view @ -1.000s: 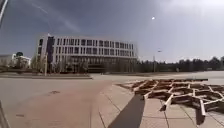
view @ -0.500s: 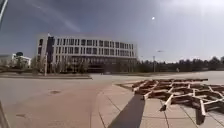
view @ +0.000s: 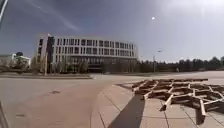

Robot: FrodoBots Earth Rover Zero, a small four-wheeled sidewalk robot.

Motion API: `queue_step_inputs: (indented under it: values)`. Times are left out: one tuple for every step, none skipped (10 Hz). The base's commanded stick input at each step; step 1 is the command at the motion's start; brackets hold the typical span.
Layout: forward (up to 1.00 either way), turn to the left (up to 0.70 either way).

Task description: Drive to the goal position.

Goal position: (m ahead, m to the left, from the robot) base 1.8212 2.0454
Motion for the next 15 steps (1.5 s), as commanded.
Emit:
queue_step_inputs:
  values:
    - [0.05, 0.00]
    - [0.05, 0.00]
    - [0.05, 0.00]
    - [0.05, 0.00]
    - [0.05, 0.00]
    - [0.05, 0.00]
    - [0.05, 0.00]
    - [0.04, 0.00]
    - [0.05, 0.00]
    - [0.05, 0.00]
    - [0.04, 0.00]
    - [0.04, 0.00]
    - [0.05, 0.00]
    - [0.05, 0.00]
    - [0.05, 0.00]
